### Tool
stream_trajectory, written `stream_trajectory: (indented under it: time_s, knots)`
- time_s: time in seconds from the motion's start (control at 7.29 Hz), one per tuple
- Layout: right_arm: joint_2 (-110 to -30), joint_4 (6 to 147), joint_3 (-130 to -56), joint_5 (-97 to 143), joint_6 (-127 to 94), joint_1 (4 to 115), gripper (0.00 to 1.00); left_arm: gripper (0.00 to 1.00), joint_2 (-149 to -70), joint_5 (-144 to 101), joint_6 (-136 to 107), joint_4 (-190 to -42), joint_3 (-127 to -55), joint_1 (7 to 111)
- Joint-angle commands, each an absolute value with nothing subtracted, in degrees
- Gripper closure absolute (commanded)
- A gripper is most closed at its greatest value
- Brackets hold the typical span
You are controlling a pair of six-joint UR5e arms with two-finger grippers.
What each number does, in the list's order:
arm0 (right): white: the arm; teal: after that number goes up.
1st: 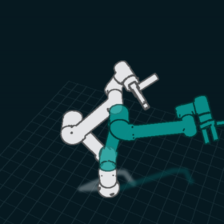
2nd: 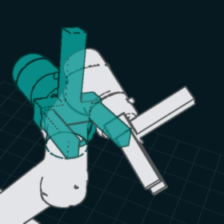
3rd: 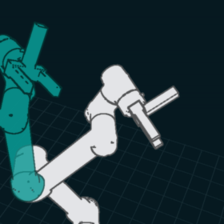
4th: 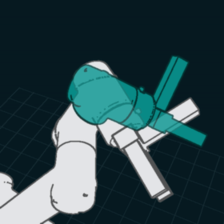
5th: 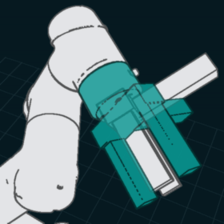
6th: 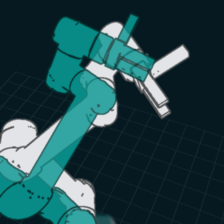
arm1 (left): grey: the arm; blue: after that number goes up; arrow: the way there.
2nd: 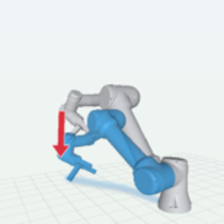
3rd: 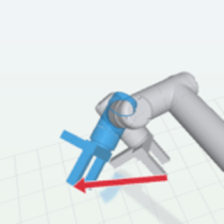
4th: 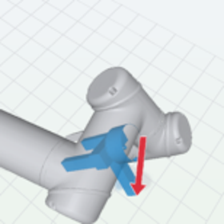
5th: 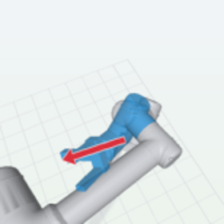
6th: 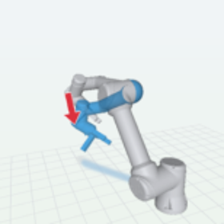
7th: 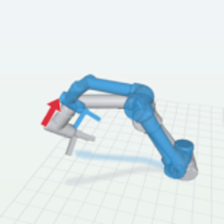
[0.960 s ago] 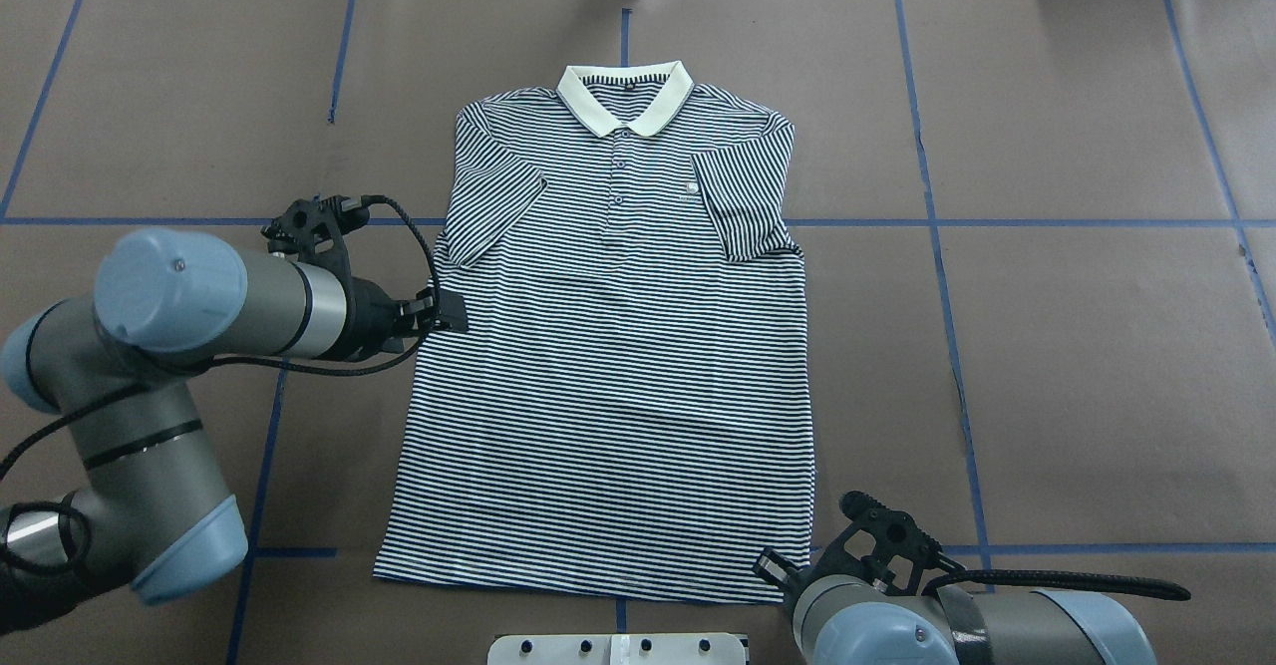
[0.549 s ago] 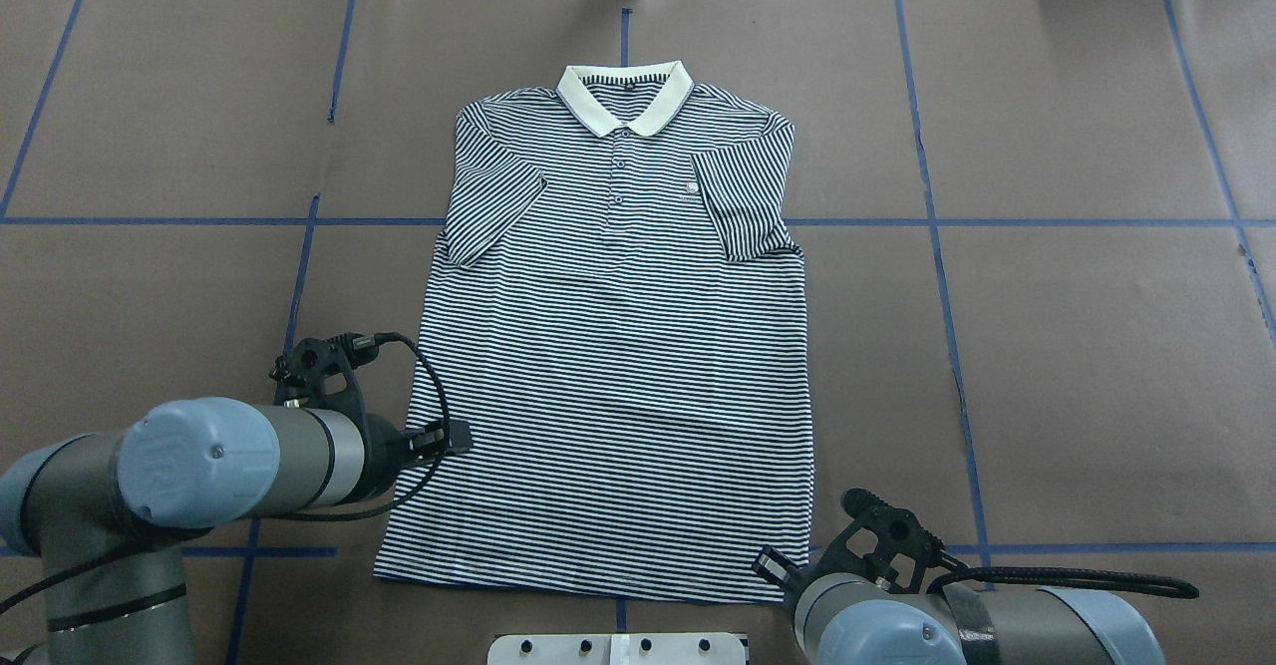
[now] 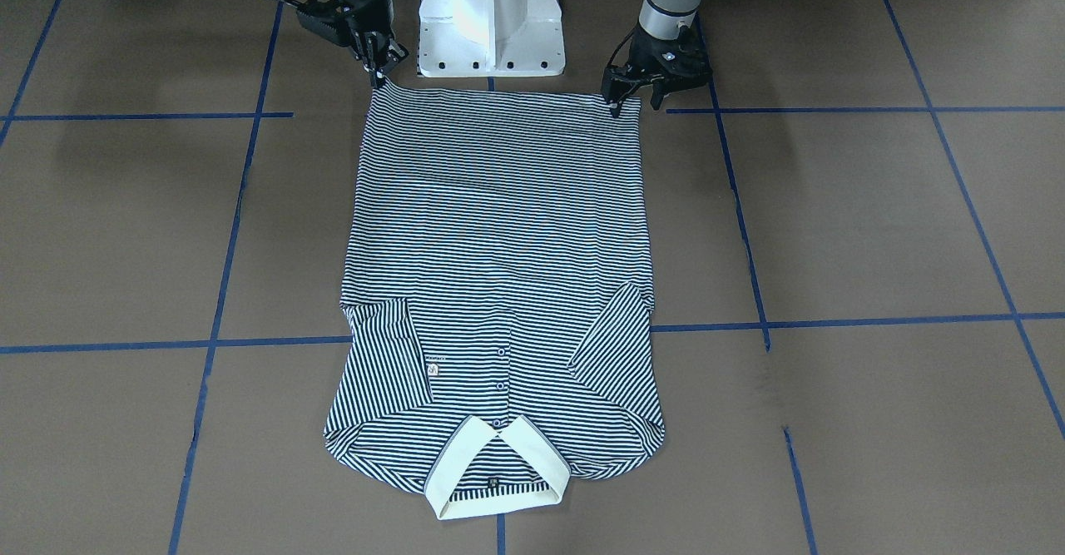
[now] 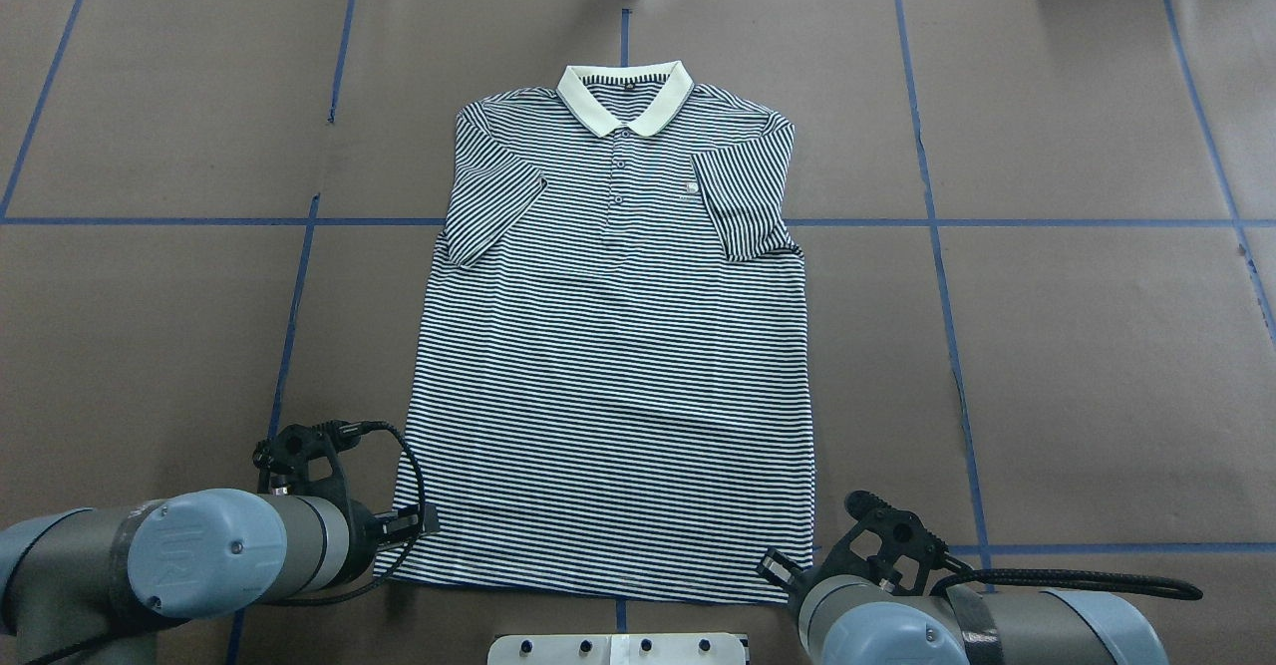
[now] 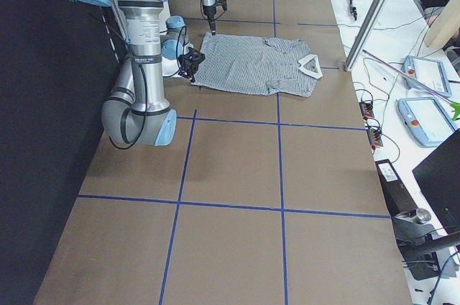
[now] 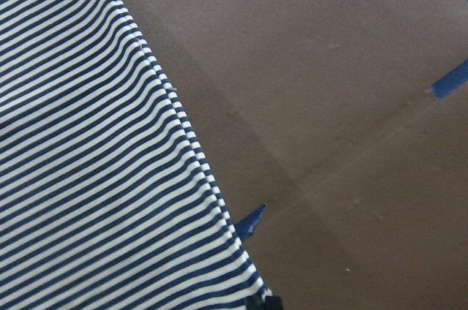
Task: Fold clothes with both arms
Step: 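Grasp the hem corners nearest the robot with both grippers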
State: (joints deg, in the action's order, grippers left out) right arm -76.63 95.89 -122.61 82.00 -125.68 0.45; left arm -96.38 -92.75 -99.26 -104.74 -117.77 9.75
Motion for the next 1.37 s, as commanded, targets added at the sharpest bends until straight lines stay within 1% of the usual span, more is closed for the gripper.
stream_trajectory:
  time_s: [0.0,0.14,0.27,0.41,0.55,0.96,1.1,1.23]
  knots:
    - [-76.64,95.89,-122.69,82.00,-125.68,0.44,1.00,0.25,-96.07,-92.73,-100.02,-104.68,-117.60,7.48]
    - [-76.73,95.89,-122.61,82.00,-125.68,0.44,1.00,0.28,-95.98,-92.72,-99.93,-104.68,-117.60,7.47]
    - [-76.64,95.89,-122.69,82.09,-125.68,0.44,1.00,0.38,-95.98,-92.64,-99.93,-104.59,-117.51,7.47]
    - [-76.64,95.89,-122.70,82.09,-125.77,0.44,1.00,0.64,-95.98,-92.64,-99.93,-104.59,-117.51,7.47]
    - [-76.64,95.89,-122.70,82.09,-125.68,0.44,1.00,1.00,-95.89,-92.64,-99.93,-104.50,-117.51,7.47]
    - [-76.64,95.89,-123.05,82.09,-125.68,0.53,1.00,1.00,-95.98,-92.72,-100.02,-104.50,-118.30,7.56]
    - [-76.73,95.98,-123.48,82.09,-125.68,0.53,1.00,1.00,-96.06,-92.72,-100.28,-104.50,-119.78,7.56]
    - [-78.73,95.98,-125.40,82.09,-125.68,0.53,1.00,1.00,-96.15,-92.72,-102.72,-102.94,-122.67,7.30]
